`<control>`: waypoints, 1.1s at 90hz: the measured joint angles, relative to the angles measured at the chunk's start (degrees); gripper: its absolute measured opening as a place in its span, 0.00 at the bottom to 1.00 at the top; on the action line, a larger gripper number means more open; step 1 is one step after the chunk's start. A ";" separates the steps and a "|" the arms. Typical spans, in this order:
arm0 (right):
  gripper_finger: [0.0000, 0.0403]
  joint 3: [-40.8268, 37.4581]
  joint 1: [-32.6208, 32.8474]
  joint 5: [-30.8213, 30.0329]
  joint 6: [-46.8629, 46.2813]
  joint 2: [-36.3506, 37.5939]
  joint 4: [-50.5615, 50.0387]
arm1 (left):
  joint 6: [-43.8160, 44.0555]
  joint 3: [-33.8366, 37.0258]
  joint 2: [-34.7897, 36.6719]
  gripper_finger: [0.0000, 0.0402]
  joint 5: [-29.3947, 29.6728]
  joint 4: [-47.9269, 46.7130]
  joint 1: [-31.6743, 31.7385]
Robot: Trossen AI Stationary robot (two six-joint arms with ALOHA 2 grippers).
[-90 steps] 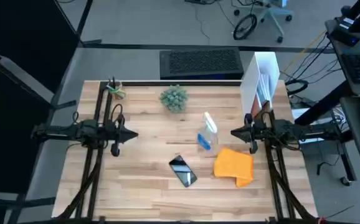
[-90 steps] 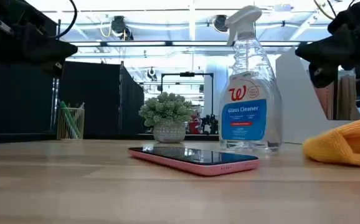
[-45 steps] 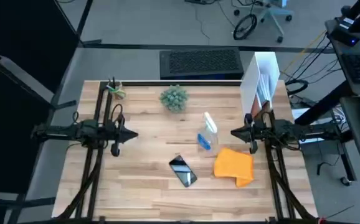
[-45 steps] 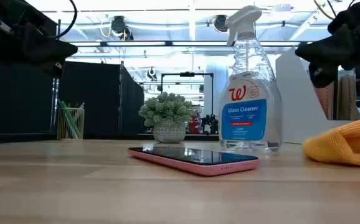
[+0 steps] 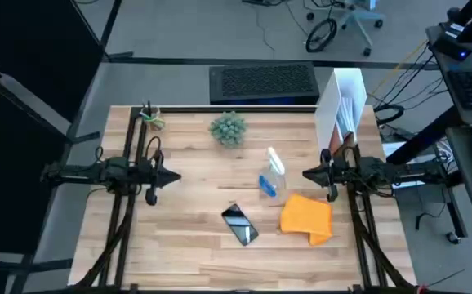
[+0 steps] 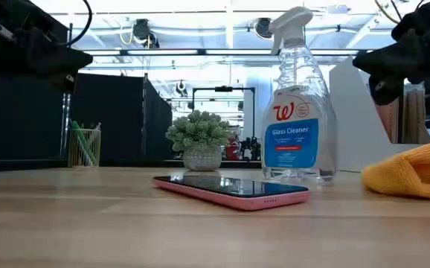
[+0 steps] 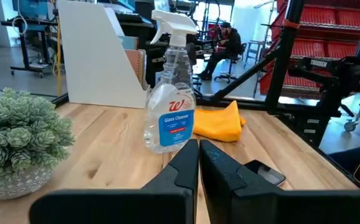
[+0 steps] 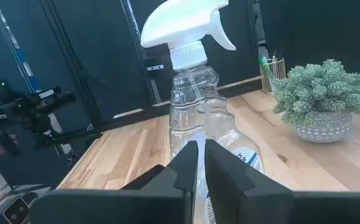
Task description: Apply microfiber cloth
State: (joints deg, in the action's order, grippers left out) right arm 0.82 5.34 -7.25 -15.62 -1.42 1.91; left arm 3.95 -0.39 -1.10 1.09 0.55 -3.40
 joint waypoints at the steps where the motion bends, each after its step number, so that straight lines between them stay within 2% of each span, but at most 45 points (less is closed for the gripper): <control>1: 0.03 0.00 0.00 -0.01 0.00 0.01 0.00 | -0.19 0.01 0.00 0.00 0.25 0.13 0.00; 43: 0.03 0.00 0.00 -0.01 0.00 0.01 0.00 | -1.48 0.01 0.00 0.00 1.59 0.98 0.01; 58: 0.03 0.00 0.00 -0.11 -0.12 -0.01 0.11 | 1.16 0.00 -0.02 0.00 2.39 5.98 0.02; 64: 0.03 0.00 0.00 -0.23 -2.54 -0.01 0.82 | 3.44 -0.04 0.02 0.00 2.41 9.93 0.02; 72: 0.03 -0.01 0.00 -0.74 -9.84 -0.01 2.85 | 6.31 -1.04 -0.76 0.00 2.44 9.32 -0.07; 80: 0.03 0.04 -0.28 -4.97 -9.51 -0.51 8.18 | 8.96 -3.01 -3.80 0.00 3.35 9.63 -0.24; 90: 0.03 0.28 0.06 -0.35 -4.27 -1.70 12.42 | 9.31 -5.98 -11.57 0.00 6.30 9.25 -0.96; 99: 0.03 1.66 0.98 1.30 -1.53 -4.17 12.58 | 11.35 -10.37 -22.05 0.00 8.38 9.19 -1.98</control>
State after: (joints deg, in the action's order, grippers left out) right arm 2.47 6.33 -5.95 -17.15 -5.59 14.49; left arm 15.30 -10.77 -23.16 9.47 9.74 -5.38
